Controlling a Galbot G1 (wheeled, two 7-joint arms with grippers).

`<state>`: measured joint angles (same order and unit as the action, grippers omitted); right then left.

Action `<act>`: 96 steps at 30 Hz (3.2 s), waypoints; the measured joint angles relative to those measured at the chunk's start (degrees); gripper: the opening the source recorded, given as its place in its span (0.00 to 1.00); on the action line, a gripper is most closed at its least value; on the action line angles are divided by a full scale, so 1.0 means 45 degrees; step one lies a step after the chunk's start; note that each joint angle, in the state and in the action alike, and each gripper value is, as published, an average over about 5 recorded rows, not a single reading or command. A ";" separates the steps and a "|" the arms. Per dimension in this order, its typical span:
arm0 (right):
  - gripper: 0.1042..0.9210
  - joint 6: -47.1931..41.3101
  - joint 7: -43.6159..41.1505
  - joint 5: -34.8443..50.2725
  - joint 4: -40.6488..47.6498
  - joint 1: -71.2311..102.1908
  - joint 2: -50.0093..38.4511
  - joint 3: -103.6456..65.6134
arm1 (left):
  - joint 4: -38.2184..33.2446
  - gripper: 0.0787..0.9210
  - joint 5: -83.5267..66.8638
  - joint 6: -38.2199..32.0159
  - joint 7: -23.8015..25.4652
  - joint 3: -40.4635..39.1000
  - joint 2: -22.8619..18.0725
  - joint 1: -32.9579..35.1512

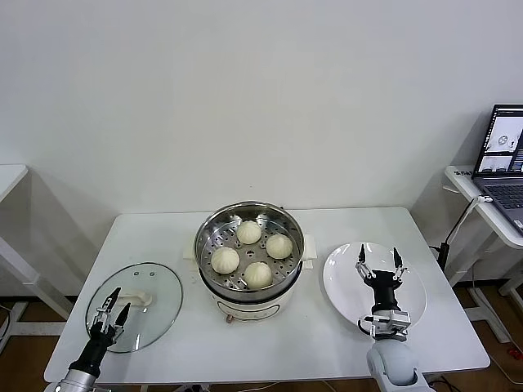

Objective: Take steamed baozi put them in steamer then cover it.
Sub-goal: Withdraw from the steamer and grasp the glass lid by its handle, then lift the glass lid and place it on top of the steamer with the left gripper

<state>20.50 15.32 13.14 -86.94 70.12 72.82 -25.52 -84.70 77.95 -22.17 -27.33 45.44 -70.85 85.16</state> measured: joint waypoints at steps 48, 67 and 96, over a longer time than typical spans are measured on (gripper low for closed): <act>0.88 0.0119 -0.0015 -0.0579 -0.0050 0.0242 0.0435 -0.0235 | 0.0637 0.84 -0.0284 0.1918 0.0962 -0.1144 -0.0023 -0.1545; 0.88 0.0102 0.0044 -0.0695 -0.0177 0.0195 0.0475 -0.0193 | 0.0949 0.20 -0.0339 0.2039 0.1355 -0.1233 -0.0024 -0.1725; 0.88 0.0104 0.0039 -0.0785 -0.0217 -0.0050 0.0572 -0.0315 | -0.8317 0.13 -0.3204 0.7574 0.5125 -0.2766 0.0610 -0.1728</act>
<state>20.97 15.50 9.61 -87.92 69.90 75.39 -26.94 -122.12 63.53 11.91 -4.27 33.00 -68.10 77.38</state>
